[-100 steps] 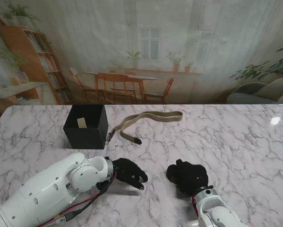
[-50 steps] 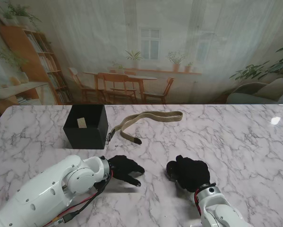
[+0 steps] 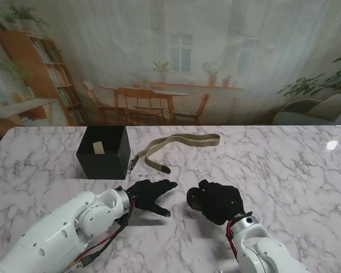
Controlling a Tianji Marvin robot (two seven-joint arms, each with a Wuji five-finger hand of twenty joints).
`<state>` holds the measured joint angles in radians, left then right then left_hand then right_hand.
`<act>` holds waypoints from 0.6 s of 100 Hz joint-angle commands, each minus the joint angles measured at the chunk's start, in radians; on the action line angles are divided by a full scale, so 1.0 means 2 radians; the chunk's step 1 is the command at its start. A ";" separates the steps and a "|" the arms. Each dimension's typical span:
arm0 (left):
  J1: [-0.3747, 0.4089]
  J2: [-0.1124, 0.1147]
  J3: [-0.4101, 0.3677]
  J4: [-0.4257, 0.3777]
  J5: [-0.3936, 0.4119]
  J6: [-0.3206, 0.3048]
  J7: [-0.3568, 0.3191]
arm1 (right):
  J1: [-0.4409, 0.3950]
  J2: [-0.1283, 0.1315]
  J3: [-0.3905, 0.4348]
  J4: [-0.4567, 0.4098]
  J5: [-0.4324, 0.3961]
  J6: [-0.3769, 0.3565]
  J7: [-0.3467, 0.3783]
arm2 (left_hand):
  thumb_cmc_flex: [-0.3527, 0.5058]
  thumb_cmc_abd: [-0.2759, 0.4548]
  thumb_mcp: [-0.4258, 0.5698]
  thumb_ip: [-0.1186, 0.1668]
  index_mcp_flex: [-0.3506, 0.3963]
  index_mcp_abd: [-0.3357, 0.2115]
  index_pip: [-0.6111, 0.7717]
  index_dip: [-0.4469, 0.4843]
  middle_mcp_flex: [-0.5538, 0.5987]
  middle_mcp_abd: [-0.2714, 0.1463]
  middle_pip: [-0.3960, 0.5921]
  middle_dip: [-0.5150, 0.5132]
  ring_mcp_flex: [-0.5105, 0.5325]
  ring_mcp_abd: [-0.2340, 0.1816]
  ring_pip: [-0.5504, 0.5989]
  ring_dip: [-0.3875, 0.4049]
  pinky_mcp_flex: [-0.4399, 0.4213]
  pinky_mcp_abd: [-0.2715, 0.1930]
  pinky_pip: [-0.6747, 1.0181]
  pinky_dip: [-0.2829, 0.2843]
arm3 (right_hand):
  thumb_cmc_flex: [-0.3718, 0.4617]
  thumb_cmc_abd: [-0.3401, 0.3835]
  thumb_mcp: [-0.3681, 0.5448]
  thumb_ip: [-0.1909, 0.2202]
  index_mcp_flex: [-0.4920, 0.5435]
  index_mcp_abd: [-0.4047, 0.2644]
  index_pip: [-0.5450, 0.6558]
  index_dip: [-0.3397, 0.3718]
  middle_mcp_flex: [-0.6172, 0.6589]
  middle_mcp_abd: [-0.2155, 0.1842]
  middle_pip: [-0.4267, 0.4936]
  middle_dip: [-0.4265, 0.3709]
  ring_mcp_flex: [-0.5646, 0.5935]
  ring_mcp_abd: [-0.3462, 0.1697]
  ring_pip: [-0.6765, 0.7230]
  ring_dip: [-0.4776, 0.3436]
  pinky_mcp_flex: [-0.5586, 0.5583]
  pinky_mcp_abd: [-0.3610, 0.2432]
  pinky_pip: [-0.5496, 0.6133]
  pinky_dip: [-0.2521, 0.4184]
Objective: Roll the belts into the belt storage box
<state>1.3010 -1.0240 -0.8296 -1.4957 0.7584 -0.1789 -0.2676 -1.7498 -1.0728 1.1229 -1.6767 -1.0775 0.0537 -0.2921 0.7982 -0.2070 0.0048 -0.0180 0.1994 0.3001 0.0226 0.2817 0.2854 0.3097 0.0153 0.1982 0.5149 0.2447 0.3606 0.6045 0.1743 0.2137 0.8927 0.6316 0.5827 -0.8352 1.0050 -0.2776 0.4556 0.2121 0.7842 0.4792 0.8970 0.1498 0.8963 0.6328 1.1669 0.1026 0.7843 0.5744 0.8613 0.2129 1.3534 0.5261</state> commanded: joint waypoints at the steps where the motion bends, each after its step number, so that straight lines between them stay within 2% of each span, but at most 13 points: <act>1: 0.000 -0.004 -0.003 -0.008 0.001 -0.009 -0.003 | 0.007 -0.005 -0.004 -0.008 0.001 -0.004 0.003 | -0.019 -0.017 -0.006 0.005 -0.009 0.001 0.010 0.008 -0.013 0.007 -0.004 -0.008 -0.005 0.006 0.002 -0.006 -0.001 -0.006 0.004 -0.006 | 0.098 0.018 0.074 0.022 0.007 -0.017 -0.001 -0.003 0.025 -0.038 0.041 0.016 0.037 -0.065 0.067 0.020 0.014 -0.015 0.015 0.007; 17: 0.008 -0.006 -0.014 -0.019 0.010 -0.022 0.016 | 0.016 -0.006 -0.012 -0.014 0.010 -0.007 0.009 | -0.022 -0.020 -0.004 0.005 -0.020 -0.006 0.006 0.018 -0.048 0.005 -0.013 -0.011 -0.029 0.014 -0.014 -0.018 -0.012 -0.002 -0.020 -0.022 | 0.099 0.020 0.073 0.022 0.005 -0.014 -0.010 -0.011 0.025 -0.038 0.040 0.017 0.037 -0.064 0.067 0.020 0.014 -0.015 0.015 0.007; 24: 0.010 -0.008 -0.018 -0.022 0.012 -0.024 0.024 | 0.020 -0.006 -0.016 -0.016 0.012 -0.009 0.012 | -0.022 -0.020 -0.004 0.005 -0.033 -0.012 -0.006 0.014 -0.068 0.001 -0.015 -0.019 -0.022 -0.001 -0.014 -0.023 -0.003 -0.012 -0.019 -0.025 | 0.100 0.021 0.071 0.022 0.000 -0.006 -0.032 -0.028 0.024 -0.038 0.039 0.018 0.036 -0.063 0.066 0.020 0.013 -0.014 0.015 0.007; 38: 0.009 -0.010 -0.017 -0.023 -0.001 -0.026 0.029 | 0.029 -0.006 -0.024 -0.018 0.018 -0.013 0.020 | -0.020 -0.025 -0.003 0.005 -0.029 -0.005 -0.010 0.011 -0.048 0.002 -0.009 -0.020 -0.006 -0.010 -0.008 -0.024 0.007 -0.021 -0.006 -0.022 | 0.105 0.021 0.069 0.022 -0.022 0.014 -0.072 -0.073 0.025 -0.033 0.036 0.019 0.036 -0.060 0.066 0.021 0.011 -0.009 0.014 0.007; 48: 0.006 -0.012 -0.013 -0.019 -0.011 -0.028 0.034 | 0.036 -0.006 -0.030 -0.019 0.021 -0.015 0.024 | -0.020 -0.030 -0.003 0.005 -0.023 0.004 -0.005 0.013 -0.025 -0.012 -0.002 -0.015 0.005 -0.016 -0.004 -0.023 0.012 -0.026 -0.002 -0.022 | 0.106 0.022 0.068 0.022 -0.057 0.025 -0.091 -0.089 0.025 -0.033 0.036 0.021 0.036 -0.058 0.066 0.022 0.010 -0.007 0.015 0.007; 51: 0.005 -0.013 -0.011 -0.018 -0.015 -0.029 0.034 | 0.038 -0.006 -0.032 -0.018 0.022 -0.015 0.024 | -0.019 -0.032 -0.003 0.005 -0.022 0.006 -0.004 0.014 -0.017 -0.015 0.000 -0.012 0.009 -0.018 -0.003 -0.022 0.014 -0.027 0.000 -0.022 | 0.107 0.023 0.066 0.023 -0.070 0.029 -0.101 -0.111 0.024 -0.033 0.034 0.023 0.036 -0.058 0.066 0.022 0.010 -0.008 0.015 0.007; 60: 0.003 -0.014 -0.008 -0.017 -0.022 -0.030 0.036 | 0.043 -0.006 -0.035 -0.017 0.023 -0.015 0.028 | -0.016 -0.036 -0.002 0.004 -0.013 0.016 0.001 0.015 0.013 -0.028 0.013 -0.001 0.026 -0.023 0.003 -0.020 0.024 -0.030 0.005 -0.021 | 0.108 0.022 0.068 0.023 -0.109 0.041 -0.113 -0.123 0.022 -0.034 0.035 0.024 0.034 -0.056 0.066 0.022 0.009 -0.006 0.014 0.006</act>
<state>1.3127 -1.0427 -0.8524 -1.5311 0.7238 -0.2340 -0.1859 -1.6750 -1.0789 1.0568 -1.7029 -1.0319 0.0256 -0.2429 0.7864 -0.2561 0.0062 -0.0180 0.1756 0.3041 0.0219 0.3083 0.2781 0.2783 0.0269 0.1748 0.5379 0.2182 0.3521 0.5644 0.2109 0.1788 0.8726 0.5952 0.5931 -0.8352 1.0025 -0.2777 0.2989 0.2542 0.5802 0.2622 0.8970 0.1650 0.8963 0.6430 1.1670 0.1051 0.7844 0.5744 0.8614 0.2142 1.3536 0.5261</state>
